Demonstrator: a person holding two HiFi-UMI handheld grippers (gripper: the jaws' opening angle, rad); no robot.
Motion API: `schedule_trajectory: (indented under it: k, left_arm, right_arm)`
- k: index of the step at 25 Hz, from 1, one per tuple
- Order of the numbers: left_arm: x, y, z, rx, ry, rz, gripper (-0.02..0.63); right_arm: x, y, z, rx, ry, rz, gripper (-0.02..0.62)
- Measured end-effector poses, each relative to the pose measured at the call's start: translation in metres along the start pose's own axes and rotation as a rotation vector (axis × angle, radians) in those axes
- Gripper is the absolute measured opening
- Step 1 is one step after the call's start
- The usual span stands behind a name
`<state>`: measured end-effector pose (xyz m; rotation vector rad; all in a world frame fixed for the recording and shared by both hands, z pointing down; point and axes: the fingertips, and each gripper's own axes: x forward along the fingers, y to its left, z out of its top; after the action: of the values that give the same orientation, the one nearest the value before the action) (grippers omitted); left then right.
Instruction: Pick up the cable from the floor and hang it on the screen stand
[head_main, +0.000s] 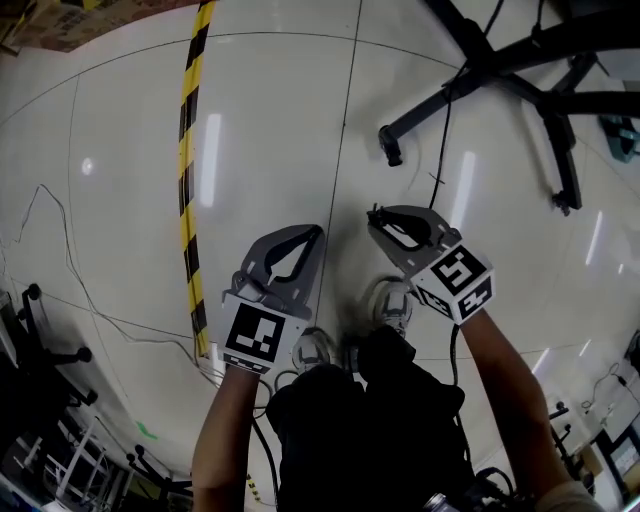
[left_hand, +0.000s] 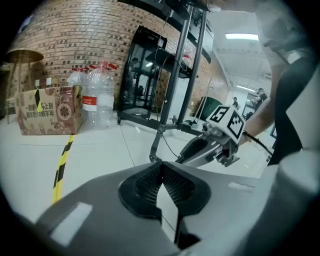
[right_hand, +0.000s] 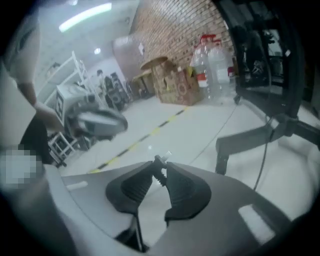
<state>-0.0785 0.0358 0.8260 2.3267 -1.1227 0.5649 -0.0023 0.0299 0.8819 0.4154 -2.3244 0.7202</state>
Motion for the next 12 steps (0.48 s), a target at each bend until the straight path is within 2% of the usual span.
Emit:
schedule_trajectory:
  k: [3,5,8,12]
  left_arm:
    - [-0.021,-0.013,0.052,-0.001,-0.049,0.009,0.02]
    - [-0.039,-0.027,0.101,0.036,-0.092,0.01,0.02]
    - [-0.075,-0.054,0.179,0.115,-0.144,-0.001,0.02]
    - [-0.127,-0.081,0.27,0.154,-0.187,0.005,0.02]
  right_arm:
    - [-0.073,0.031,0.08,0.015,-0.183,0.037,0.089]
    - [-0.121,0.054,0.125,0.019,-0.263,0.059,0.089]
    - [-0.187,0.09,0.181,-0.004,-0.312,0.074,0.089]
    - [-0.265,0.127,0.25,-0.026,-0.364,0.068,0.089]
